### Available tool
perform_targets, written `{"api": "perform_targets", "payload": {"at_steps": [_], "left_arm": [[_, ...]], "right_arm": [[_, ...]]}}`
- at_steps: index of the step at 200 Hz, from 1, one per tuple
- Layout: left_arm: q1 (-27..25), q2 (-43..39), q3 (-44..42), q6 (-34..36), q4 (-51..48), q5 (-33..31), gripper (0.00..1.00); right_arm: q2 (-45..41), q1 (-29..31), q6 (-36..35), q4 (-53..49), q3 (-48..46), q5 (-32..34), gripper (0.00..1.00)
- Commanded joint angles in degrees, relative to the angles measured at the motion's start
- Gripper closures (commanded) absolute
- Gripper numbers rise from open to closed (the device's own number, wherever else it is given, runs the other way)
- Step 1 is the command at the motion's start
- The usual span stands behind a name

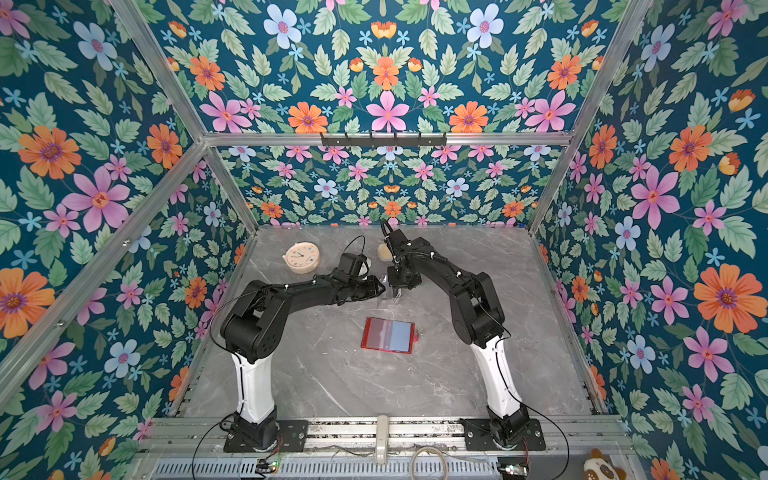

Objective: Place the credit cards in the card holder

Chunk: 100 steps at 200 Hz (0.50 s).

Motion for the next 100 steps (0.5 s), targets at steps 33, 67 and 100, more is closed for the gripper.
{"api": "perform_targets", "payload": {"at_steps": [33, 67, 100], "left_arm": [[0.11, 0.45, -0.46, 0.05, -4.15, -4.17, 0.67], [0.05, 0.62, -0.47, -0.02, -4.06, -3.99, 0.67], [0.05, 0.53, -0.61, -0.07, -4.01, -3.96, 0.68]], "right_arm": [[-0.10, 0.40, -0.87, -4.25, 1.75, 3.53, 0.65], [-0.04, 0.76, -1.04, -4.67, 2.47, 3.50, 0.65], [1.12, 0.74, -1.13, -5.09, 3.54, 2.21, 0.63]]}}
